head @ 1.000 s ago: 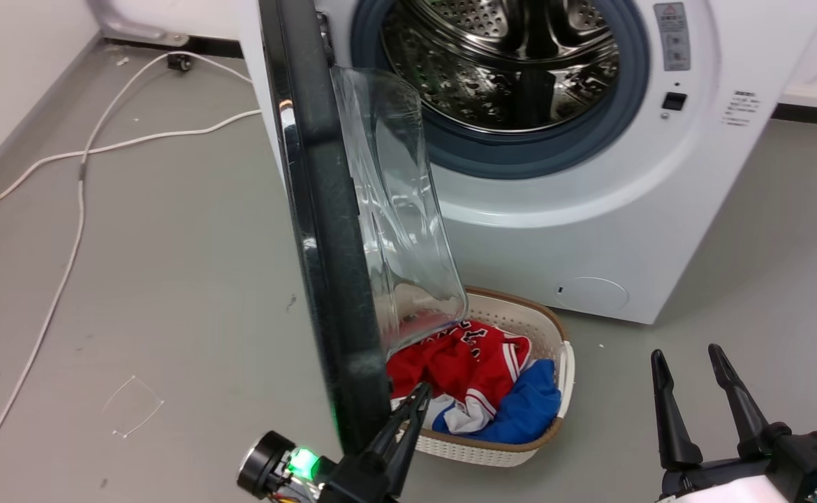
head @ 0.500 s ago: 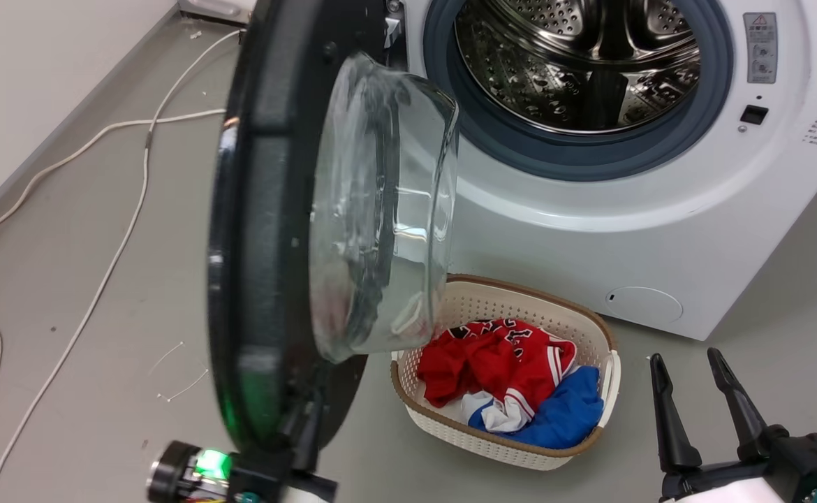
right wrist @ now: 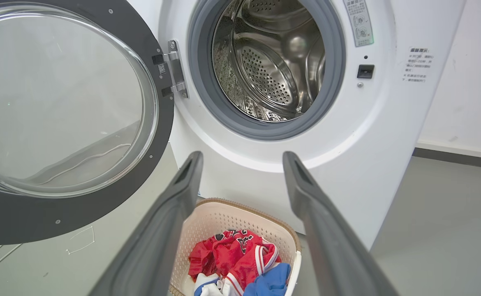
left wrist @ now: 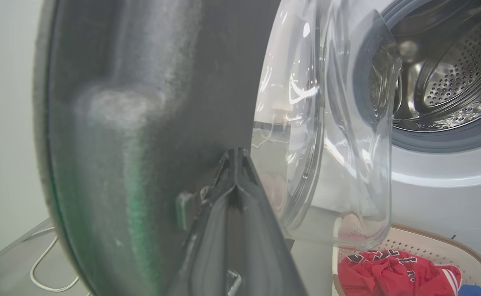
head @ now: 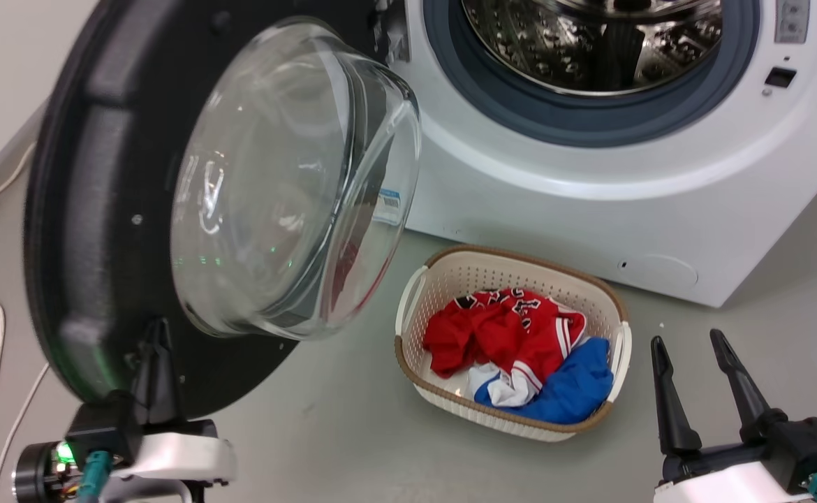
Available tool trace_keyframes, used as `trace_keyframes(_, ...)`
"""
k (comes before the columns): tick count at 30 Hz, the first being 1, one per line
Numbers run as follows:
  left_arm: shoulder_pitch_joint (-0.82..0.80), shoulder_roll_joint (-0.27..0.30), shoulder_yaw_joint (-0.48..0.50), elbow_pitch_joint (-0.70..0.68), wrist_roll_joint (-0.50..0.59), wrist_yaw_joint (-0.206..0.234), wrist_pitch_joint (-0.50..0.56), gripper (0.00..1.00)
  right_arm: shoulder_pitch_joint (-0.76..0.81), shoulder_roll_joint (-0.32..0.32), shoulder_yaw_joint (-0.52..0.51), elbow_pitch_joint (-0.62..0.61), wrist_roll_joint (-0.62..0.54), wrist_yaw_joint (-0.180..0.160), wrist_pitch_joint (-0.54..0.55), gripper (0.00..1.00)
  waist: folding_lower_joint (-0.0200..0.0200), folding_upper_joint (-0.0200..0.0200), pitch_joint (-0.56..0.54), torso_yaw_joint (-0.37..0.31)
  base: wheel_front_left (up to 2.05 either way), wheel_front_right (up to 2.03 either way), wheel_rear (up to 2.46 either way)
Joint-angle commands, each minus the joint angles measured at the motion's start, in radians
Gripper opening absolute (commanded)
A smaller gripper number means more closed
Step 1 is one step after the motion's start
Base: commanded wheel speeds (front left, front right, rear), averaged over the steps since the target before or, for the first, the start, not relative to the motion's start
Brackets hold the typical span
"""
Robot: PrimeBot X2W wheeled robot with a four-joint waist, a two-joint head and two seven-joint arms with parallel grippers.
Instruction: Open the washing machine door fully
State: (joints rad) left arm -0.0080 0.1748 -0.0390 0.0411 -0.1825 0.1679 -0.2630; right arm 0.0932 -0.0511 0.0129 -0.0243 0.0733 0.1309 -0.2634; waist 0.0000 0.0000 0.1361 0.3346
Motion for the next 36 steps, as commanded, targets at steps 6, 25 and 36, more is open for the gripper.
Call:
trace_keyframes(6,-0.082,-0.019,0.134,0.042,0.003,-0.021,-0.003,0.00,-0.046,0.002,-0.004,-0.011,-0.038,0.000,-0.002,1.00,0.0000,0.0000,0.079,-0.007,0.00,0.00,0.00)
trace_keyframes(25,-0.234,-0.010,0.418,0.181,0.040,-0.081,-0.002,0.00,-0.097,-0.023,-0.013,-0.022,-0.066,0.000,-0.002,1.00,0.0000,0.0000,0.178,-0.049,0.00,0.00,0.00)
trace_keyframes(36,-0.327,0.000,0.523,0.270,0.056,-0.115,-0.002,0.00,-0.119,-0.035,-0.013,-0.028,-0.071,0.000,-0.002,1.00,0.0000,0.0000,0.224,-0.065,0.00,0.00,0.00)
